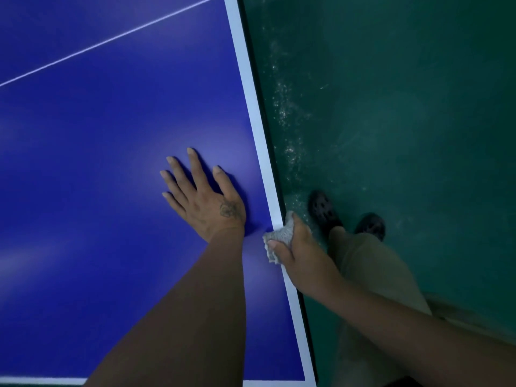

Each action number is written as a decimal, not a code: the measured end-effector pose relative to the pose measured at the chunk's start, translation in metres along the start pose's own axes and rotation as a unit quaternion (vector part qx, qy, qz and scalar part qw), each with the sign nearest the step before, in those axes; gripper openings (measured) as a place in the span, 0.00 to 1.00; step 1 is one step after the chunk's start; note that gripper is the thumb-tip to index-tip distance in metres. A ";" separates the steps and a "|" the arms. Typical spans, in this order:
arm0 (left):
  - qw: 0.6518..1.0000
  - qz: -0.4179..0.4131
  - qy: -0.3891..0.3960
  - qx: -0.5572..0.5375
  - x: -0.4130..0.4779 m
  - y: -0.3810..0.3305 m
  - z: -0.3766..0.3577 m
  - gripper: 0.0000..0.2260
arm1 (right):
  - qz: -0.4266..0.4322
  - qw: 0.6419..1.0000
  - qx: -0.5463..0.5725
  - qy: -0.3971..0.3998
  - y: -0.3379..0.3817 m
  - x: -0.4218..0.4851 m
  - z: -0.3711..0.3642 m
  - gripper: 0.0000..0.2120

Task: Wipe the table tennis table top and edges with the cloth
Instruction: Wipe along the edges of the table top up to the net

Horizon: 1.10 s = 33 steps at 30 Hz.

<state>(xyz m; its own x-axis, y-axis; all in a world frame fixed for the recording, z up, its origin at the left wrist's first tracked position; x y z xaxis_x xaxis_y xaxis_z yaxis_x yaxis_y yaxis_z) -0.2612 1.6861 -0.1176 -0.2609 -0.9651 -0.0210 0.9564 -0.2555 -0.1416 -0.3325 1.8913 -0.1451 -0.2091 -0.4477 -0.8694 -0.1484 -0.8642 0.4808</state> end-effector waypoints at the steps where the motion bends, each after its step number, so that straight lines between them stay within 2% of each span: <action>1: 1.000 0.001 -0.001 -0.002 0.000 0.000 0.000 0.27 | 0.000 1.000 0.001 -0.002 0.004 0.000 0.001 0.37; 7: 1.000 -0.011 -0.024 -0.006 0.000 -0.002 0.002 0.26 | 0.008 0.996 0.047 -0.070 0.074 0.045 0.028 0.27; 16: 1.000 -0.014 -0.021 -0.005 0.002 0.001 0.001 0.27 | 0.018 0.996 0.005 -0.089 0.221 0.147 0.108 0.30; 21: 1.000 -0.022 -0.005 -0.005 0.000 0.001 -0.001 0.28 | 0.045 0.999 -0.005 -0.021 0.218 0.141 0.114 0.28; 26: 0.999 -0.036 0.027 -0.005 0.012 -0.004 -0.003 0.28 | 0.014 0.998 -0.056 0.022 0.182 0.118 0.104 0.23; 29: 0.997 -0.074 0.030 -0.011 0.077 -0.032 -0.008 0.27 | -0.012 0.998 -0.058 0.001 0.174 0.110 0.096 0.26; 33: 0.995 -0.099 0.011 0.002 0.211 -0.085 -0.011 0.28 | -0.015 0.998 -0.036 -0.046 0.191 0.115 0.096 0.30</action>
<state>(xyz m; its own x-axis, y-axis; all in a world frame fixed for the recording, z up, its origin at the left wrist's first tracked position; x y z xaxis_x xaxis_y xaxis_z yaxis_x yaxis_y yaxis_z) -0.3994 1.5052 -0.1209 -0.4464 -0.8947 -0.0152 0.8869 -0.4401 -0.1405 -0.4780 1.6968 -0.1420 -0.2935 -0.4008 -0.8679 -0.0874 -0.8928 0.4418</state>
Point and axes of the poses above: each hand's wrist, its own x-axis towards the middle knuckle, its own z-axis out of the back of the hand, y = z × x, the point moved 7 cm from there along x, towards the middle knuckle, and after that the axes turned 9 degrees about -z, right-handed, at the moved point
